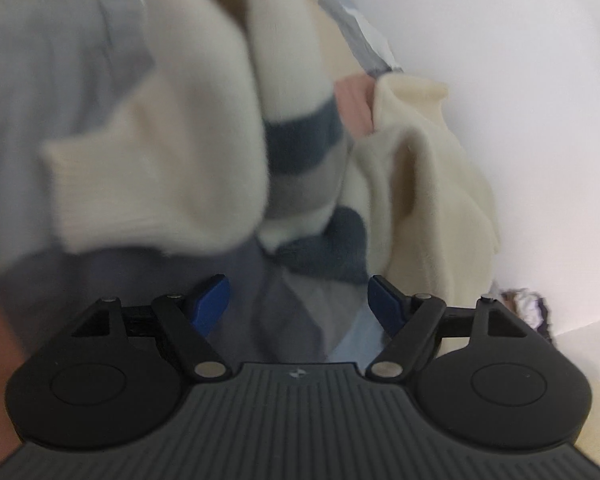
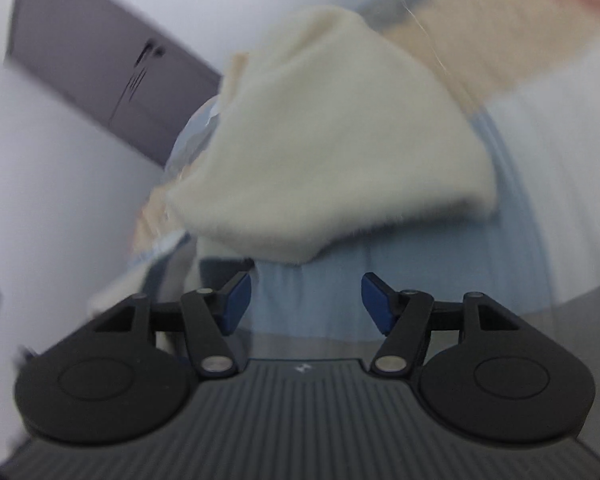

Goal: Fold large clothes
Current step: 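Lift the blanket with both grippers and shake it out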

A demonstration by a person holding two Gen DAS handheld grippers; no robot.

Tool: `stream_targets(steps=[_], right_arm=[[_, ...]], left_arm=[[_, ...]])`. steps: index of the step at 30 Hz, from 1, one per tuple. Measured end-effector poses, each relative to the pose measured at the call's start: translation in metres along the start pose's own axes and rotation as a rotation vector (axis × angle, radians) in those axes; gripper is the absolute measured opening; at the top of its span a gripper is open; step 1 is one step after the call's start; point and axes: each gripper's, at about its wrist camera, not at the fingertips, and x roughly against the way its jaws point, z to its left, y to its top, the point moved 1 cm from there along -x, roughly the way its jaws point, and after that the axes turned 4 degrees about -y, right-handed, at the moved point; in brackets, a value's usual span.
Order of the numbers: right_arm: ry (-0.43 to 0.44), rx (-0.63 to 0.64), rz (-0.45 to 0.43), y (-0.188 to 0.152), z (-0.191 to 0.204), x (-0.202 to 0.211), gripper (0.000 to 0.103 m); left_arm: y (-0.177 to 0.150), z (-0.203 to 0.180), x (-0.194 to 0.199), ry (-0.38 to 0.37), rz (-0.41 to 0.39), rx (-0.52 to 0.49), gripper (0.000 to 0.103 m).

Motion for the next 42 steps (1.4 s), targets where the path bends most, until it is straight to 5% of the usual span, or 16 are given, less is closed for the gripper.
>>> stream_targets(steps=[7, 10, 15, 19, 24, 32, 36, 42], right_arm=[[-0.013, -0.194, -0.130, 0.025, -0.038, -0.021, 0.065], [-0.001, -0.252, -0.196, 0.035, -0.054, -0.026, 0.063], [-0.038, -0.235, -0.202, 0.041, -0.056, -0.031, 0.036], [-0.026, -0.216, -0.249, 0.046, -0.051, -0.015, 0.021], [-0.032, -0.099, -0.289, 0.055, -0.036, 0.016, 0.016], [-0.045, 0.058, -0.271, 0.037, -0.017, 0.064, 0.012], [-0.108, 0.123, -0.249, 0.029, -0.012, 0.068, 0.004], [-0.169, 0.122, -0.181, 0.018, -0.016, 0.054, 0.004]], left_arm=[[0.019, 0.005, -0.028, 0.023, -0.111, 0.002, 0.077], [0.018, -0.005, -0.040, 0.092, -0.124, -0.085, 0.055], [0.019, -0.019, -0.049, 0.170, -0.106, -0.172, 0.028], [0.024, -0.018, -0.032, 0.130, -0.125, -0.132, 0.010], [0.040, -0.012, 0.016, 0.054, -0.212, -0.082, 0.008], [0.048, -0.006, 0.119, 0.094, -0.455, -0.108, 0.001], [0.054, -0.004, 0.121, 0.103, -0.433, -0.083, 0.001], [0.046, 0.015, 0.108, 0.116, -0.284, -0.038, 0.002]])
